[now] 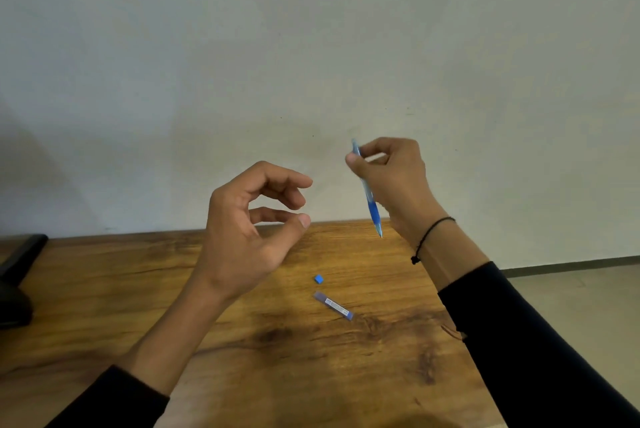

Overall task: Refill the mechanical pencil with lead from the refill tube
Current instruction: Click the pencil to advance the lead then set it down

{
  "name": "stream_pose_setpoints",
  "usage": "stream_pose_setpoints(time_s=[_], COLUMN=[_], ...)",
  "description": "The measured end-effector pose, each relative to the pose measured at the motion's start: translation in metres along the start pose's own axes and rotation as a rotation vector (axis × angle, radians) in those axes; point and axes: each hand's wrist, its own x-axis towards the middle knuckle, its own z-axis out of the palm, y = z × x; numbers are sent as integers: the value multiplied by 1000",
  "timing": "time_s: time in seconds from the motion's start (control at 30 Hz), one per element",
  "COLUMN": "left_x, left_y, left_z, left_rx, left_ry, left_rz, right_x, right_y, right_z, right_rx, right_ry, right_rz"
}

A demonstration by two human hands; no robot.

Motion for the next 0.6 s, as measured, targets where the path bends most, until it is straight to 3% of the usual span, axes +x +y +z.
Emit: stream_pose_setpoints(time_s=[0.33, 0.6], left_x=[-4, -5], left_y=[-15, -18], left_z=[-2, 1], left_rx=[15, 39], left_ry=[-4, -11], left_rz=[-63, -97], right_x=[-7, -15], right_y=[102, 126], right_z=[34, 56], right_rx=[-807, -893], right_ry=[-159, -239], right_rz=[57, 70])
